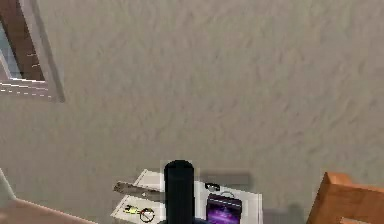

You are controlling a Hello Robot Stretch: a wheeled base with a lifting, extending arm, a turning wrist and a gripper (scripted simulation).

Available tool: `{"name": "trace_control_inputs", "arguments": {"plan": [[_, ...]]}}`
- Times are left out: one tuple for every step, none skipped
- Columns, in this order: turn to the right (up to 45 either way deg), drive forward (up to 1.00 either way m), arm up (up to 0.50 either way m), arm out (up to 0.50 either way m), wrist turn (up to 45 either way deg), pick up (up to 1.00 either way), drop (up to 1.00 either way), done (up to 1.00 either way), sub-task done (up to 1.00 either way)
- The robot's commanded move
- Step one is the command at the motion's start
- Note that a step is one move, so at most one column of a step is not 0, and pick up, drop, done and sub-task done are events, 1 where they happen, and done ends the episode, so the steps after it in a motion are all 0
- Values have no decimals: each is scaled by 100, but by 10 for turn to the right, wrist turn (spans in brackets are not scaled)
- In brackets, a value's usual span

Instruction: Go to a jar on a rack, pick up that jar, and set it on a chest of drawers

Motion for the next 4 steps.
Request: {"name": "trace_control_inputs", "arguments": {"plan": [[-390,0,0,0,0,0,0,0,0],[-450,0,0,0,0,0,0,0,0],[-450,0,0,0,0,0,0,0,0],[-450,0,0,0,0,0,0,0,0]]}}
